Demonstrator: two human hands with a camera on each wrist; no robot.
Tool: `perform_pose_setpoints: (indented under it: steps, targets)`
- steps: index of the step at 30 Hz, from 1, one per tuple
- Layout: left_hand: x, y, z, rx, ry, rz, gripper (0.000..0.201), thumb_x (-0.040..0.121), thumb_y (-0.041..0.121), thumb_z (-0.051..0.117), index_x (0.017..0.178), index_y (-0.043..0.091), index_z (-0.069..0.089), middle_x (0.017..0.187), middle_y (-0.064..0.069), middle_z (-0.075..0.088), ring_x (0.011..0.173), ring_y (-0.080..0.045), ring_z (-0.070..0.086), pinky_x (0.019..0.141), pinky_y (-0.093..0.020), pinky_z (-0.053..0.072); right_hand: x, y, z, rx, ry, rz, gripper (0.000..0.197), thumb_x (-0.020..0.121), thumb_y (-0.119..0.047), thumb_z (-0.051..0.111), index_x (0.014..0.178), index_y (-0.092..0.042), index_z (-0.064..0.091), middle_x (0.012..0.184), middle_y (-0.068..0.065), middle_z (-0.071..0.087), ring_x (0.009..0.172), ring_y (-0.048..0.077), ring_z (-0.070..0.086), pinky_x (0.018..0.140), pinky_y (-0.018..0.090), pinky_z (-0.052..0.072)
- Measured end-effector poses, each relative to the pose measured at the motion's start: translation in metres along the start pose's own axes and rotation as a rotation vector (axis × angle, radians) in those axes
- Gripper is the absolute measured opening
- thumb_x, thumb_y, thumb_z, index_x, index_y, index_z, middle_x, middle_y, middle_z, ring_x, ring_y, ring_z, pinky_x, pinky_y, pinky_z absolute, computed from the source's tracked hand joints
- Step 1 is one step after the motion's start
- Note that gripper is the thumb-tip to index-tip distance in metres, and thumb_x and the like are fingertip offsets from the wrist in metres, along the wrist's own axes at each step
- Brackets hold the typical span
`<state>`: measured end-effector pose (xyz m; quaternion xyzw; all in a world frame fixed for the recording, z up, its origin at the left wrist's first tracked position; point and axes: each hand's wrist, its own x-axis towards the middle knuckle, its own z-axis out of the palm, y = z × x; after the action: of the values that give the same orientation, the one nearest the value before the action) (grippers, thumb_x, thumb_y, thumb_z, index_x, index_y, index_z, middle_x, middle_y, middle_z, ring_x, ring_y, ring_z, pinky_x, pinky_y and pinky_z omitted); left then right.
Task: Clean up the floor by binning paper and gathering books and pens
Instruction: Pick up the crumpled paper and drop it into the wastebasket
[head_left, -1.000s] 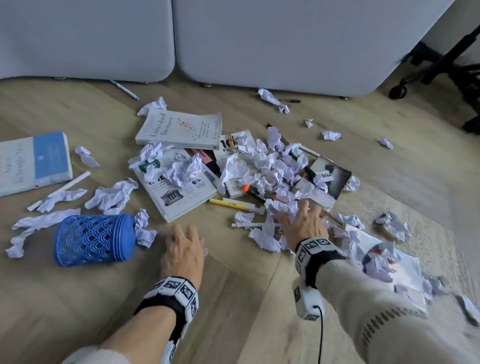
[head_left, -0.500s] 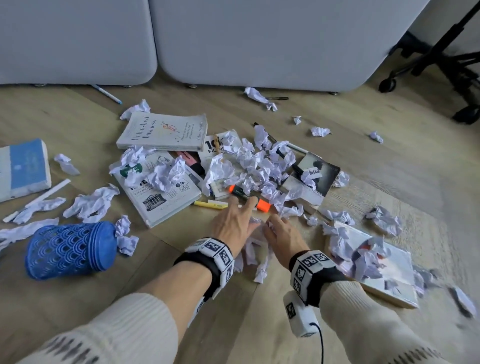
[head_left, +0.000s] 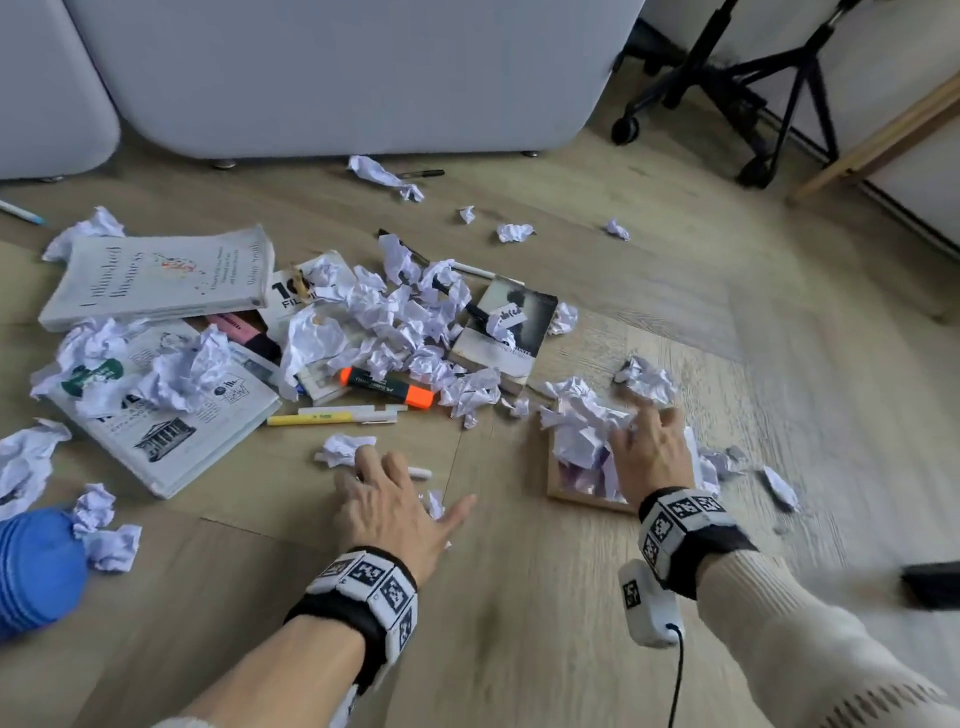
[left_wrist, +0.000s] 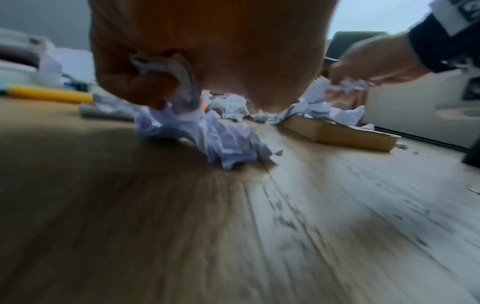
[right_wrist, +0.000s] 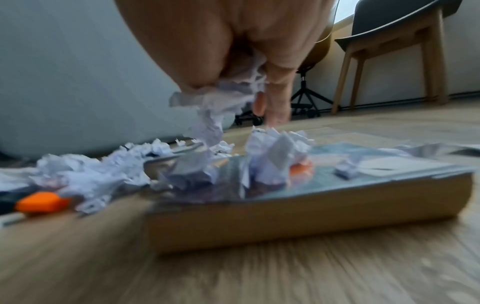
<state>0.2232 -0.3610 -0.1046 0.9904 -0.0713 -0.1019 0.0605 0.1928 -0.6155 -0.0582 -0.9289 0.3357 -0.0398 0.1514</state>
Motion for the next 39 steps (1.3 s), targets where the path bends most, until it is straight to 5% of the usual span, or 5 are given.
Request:
perform_pose_setpoints:
  steps: [5, 9, 14, 33, 39]
  targets:
    - [-0.002, 0.004, 0.017, 0.182, -0.055, 0.083, 0.069, 0.084, 0.077, 0.027, 0.111, 0.014, 0.039, 0.108, -0.009, 0.038, 0.087, -0.023, 0.042, 0.070, -0.033, 0.031, -0.002, -0.005, 0.019, -0.032, -0.082, -0.011, 0.039, 0.094, -0.028, 0.041, 0.126, -0.008, 0.034, 0.131, 0.023, 0.034, 0.107, 0.037, 0.046, 0.090, 0.047, 0.043]
    - [0.005, 0.009, 0.016, 0.053, -0.099, 0.182, 0.040, 0.089, 0.050, 0.057, 0.105, 0.014, 0.051, 0.104, -0.009, 0.045, 0.078, -0.023, 0.055, 0.051, -0.029, 0.041, 0.019, 0.003, 0.060, -0.245, -0.207, -0.224, 0.077, 0.083, -0.065, -0.013, 0.135, -0.034, 0.034, 0.146, 0.016, 0.028, 0.123, 0.040, 0.033, 0.097, 0.053, 0.039]
    - [0.036, 0.019, -0.004, -0.111, -0.069, 0.349, 0.031, 0.093, 0.039, 0.055, 0.098, 0.009, 0.054, 0.103, -0.009, 0.048, 0.072, -0.020, 0.057, 0.057, -0.030, 0.053, -0.006, -0.017, 0.059, -0.170, -0.020, -0.229, 0.036, 0.090, -0.048, 0.049, 0.113, -0.021, 0.050, 0.111, 0.016, 0.046, 0.098, 0.035, 0.046, 0.080, 0.046, 0.046]
    - [0.097, 0.077, 0.011, 0.084, 0.023, 0.444, 0.027, 0.098, 0.011, 0.037, 0.124, 0.017, 0.040, 0.119, -0.013, 0.039, 0.085, -0.029, 0.056, 0.055, -0.032, 0.037, -0.006, -0.023, 0.058, -0.292, -0.071, -0.399, 0.029, 0.073, -0.018, 0.071, 0.094, -0.003, 0.061, 0.079, 0.016, 0.054, 0.051, 0.028, 0.055, 0.041, 0.030, 0.042]
    - [0.092, 0.068, -0.016, 0.194, -0.165, 0.608, 0.036, 0.096, 0.005, 0.036, 0.130, 0.017, 0.043, 0.111, -0.012, 0.053, 0.095, -0.032, 0.062, 0.071, -0.039, 0.048, -0.008, -0.042, 0.037, -0.139, -0.270, -0.193, 0.028, 0.096, -0.025, 0.046, 0.120, -0.009, 0.046, 0.108, 0.014, 0.057, 0.095, 0.035, 0.059, 0.068, 0.032, 0.035]
